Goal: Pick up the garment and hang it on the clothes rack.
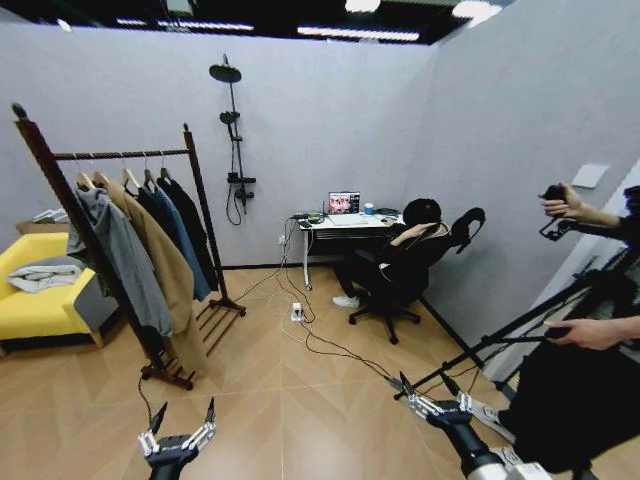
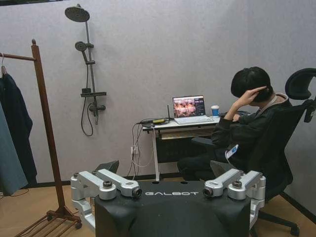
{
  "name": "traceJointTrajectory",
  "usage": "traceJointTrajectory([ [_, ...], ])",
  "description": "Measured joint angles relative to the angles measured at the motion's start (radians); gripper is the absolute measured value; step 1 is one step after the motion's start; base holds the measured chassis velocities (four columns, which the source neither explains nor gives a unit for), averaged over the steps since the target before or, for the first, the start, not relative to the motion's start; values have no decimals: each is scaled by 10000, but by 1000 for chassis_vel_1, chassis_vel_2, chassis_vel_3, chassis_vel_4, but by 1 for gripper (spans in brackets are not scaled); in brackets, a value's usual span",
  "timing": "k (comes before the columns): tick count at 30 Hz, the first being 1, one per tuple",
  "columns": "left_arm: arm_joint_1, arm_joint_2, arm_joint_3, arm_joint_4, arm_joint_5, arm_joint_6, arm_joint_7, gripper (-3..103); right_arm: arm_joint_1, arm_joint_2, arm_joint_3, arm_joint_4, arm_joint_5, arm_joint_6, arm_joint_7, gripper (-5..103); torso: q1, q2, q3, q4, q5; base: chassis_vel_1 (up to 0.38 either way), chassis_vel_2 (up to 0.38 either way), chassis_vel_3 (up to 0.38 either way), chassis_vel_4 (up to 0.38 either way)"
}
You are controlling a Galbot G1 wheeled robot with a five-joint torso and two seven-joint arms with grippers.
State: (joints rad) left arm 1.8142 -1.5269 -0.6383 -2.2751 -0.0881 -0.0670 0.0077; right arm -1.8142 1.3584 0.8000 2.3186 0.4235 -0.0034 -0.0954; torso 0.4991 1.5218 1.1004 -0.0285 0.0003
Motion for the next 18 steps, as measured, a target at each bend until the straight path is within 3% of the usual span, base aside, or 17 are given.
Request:
traceJointTrajectory([
  [18, 0, 1, -5, 0, 0, 0, -5, 100, 0, 2, -4, 0, 0, 0, 0, 100, 0, 0, 0, -1, -3, 4, 2, 2, -4],
])
